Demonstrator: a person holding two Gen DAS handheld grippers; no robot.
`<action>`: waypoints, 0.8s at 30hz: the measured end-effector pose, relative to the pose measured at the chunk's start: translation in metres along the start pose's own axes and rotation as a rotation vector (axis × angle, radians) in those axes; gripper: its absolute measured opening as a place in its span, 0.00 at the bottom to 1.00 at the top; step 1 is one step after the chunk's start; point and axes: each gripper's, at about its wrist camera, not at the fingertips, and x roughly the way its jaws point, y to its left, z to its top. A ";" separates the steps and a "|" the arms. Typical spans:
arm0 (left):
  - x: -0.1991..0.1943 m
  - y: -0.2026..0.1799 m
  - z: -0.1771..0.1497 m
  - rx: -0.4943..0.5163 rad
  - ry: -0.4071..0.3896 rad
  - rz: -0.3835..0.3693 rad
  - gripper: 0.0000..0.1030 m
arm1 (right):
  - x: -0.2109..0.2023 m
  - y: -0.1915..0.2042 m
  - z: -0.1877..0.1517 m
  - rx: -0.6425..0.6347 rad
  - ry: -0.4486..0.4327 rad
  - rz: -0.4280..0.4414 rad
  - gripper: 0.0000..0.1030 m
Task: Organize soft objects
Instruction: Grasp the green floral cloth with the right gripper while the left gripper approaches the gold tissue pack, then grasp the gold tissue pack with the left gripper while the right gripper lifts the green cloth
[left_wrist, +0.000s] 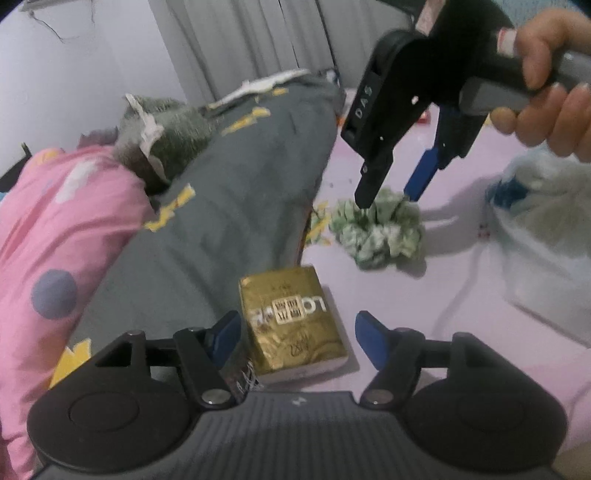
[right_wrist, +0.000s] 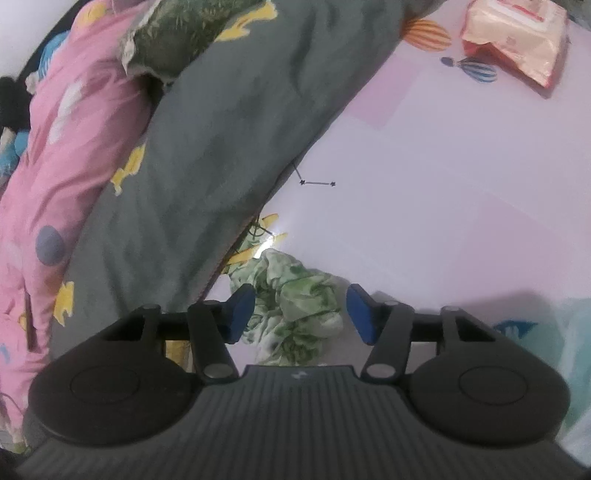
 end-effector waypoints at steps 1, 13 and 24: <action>0.003 0.000 0.000 -0.001 0.012 -0.004 0.68 | 0.003 0.000 -0.001 0.000 0.008 0.001 0.48; 0.019 -0.003 0.003 -0.050 0.087 -0.033 0.57 | 0.001 -0.013 -0.016 0.005 0.028 -0.016 0.20; 0.025 -0.026 0.009 0.012 0.090 -0.068 0.65 | -0.016 -0.027 -0.028 0.014 0.016 -0.030 0.32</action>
